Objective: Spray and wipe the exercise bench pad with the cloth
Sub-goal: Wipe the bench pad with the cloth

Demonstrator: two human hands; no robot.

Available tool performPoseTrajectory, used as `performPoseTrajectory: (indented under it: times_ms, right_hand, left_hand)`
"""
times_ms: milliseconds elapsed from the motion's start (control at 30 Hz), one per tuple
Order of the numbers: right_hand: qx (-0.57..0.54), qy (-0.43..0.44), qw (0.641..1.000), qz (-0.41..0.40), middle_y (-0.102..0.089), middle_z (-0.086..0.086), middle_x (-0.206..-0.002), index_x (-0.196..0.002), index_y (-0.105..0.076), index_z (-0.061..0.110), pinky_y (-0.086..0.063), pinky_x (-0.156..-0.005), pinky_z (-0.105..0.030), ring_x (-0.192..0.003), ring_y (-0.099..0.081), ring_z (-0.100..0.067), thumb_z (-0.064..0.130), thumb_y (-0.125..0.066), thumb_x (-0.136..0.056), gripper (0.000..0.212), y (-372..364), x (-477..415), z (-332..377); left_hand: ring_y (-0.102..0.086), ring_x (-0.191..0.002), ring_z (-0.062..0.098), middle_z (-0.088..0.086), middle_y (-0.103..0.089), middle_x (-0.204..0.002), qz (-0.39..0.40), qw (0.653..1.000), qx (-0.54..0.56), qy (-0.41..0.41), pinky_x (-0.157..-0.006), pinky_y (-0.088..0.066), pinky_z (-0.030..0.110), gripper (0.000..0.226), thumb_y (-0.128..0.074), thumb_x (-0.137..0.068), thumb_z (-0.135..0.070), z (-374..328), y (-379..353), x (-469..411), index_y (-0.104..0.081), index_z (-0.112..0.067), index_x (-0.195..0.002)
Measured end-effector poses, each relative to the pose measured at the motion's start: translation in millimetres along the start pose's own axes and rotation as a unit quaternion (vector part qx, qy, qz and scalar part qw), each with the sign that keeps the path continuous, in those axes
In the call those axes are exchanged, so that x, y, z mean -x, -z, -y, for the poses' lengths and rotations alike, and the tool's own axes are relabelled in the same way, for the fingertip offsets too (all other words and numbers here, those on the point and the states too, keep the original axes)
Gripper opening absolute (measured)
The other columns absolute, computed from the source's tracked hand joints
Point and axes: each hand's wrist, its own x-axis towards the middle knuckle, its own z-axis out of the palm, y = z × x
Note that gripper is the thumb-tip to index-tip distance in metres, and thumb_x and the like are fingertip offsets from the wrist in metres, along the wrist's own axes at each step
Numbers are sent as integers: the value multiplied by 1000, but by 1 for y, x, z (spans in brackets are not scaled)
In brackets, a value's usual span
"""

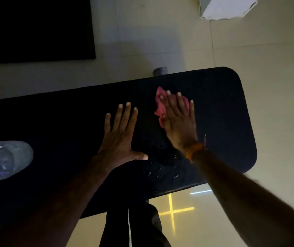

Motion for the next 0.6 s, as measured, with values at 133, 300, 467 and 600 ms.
performPoseTrajectory:
  times_ms: [133, 300, 467, 600]
  right_hand:
    - [-12, 111, 993, 41, -8, 2, -174, -165, -16, 26, -6, -128, -60, -161, -2, -25, 34, -32, -109, 59, -8, 73, 6]
    - [10, -17, 1000, 14, -3, 3, -174, -165, -5, 31, -9, -126, -64, -161, -1, -25, 35, -25, -108, 61, 3, 58, -27]
    - [-22, 68, 997, 36, -3, 1, -175, -166, -9, 29, -10, -126, -63, -161, 0, -27, 35, -30, -110, 60, -19, 139, 3]
    - [4, -86, 996, 7, -2, 3, -174, -165, 2, 32, -12, -125, -64, -161, 1, -26, 42, -19, -110, 59, -9, 133, -11]
  left_hand:
    - [26, -155, 30, 13, 26, -169, 2, 1000, 9, 0, -120, 11, 61, 159, -66, -50, -94, -5, -5, 8, 15, -16, -162]
    - [29, -154, 31, 13, 29, -168, 7, 1000, -5, -13, -121, 9, 63, 160, -67, -49, -94, -14, -14, 21, 17, -16, -162]
    - [25, -155, 33, 15, 27, -168, -3, 1000, -5, -21, -121, 6, 67, 158, -68, -50, -93, -20, -26, 32, 13, -18, -163]
    - [21, -157, 35, 15, 22, -169, 4, 998, -38, -51, -121, 2, 67, 158, -66, -48, -94, -21, -38, 48, 11, -18, -164]
